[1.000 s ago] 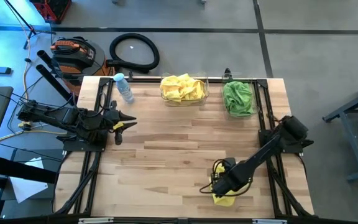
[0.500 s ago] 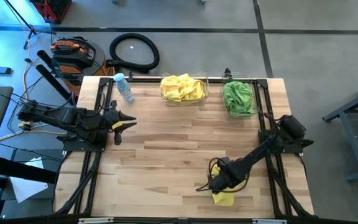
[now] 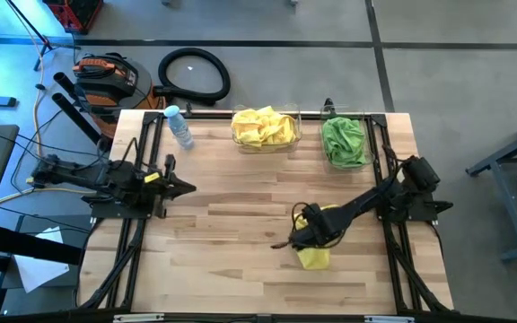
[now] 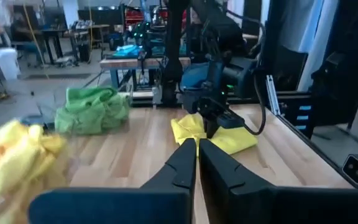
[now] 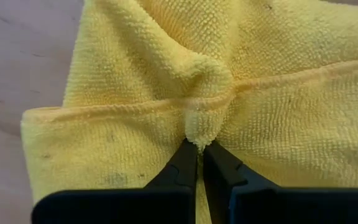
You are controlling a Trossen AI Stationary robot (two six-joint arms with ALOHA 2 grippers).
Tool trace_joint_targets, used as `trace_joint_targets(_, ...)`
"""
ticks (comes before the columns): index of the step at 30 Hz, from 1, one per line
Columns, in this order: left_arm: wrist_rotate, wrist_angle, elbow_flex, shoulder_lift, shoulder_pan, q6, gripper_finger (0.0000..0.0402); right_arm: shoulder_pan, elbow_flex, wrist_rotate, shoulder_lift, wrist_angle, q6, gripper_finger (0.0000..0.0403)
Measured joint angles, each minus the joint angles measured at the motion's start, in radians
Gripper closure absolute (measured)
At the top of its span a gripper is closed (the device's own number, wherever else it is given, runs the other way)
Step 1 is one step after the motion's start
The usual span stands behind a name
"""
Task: Sort microfiber towel by color & place in baskets
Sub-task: Put the yellow microfiber cloth into the left transparent bin
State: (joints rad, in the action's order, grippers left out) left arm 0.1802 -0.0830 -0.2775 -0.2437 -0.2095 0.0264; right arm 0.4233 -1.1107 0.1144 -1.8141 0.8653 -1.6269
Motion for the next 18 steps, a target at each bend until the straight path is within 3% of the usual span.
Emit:
trace_joint_targets(7, -0.122, 0.083, 0.104, 0.009, 0.096, -0.057, 0.0401, -0.087, 0.0, -0.016, 0.0, -0.018, 0.133, 0.04)
trace_joint_targets(18, -0.254, 0.069, 0.115, 0.108, 0.258, -0.007, 0.0401, -0.123, -0.002, -0.037, 0.002, -0.029, 0.196, 0.0402)
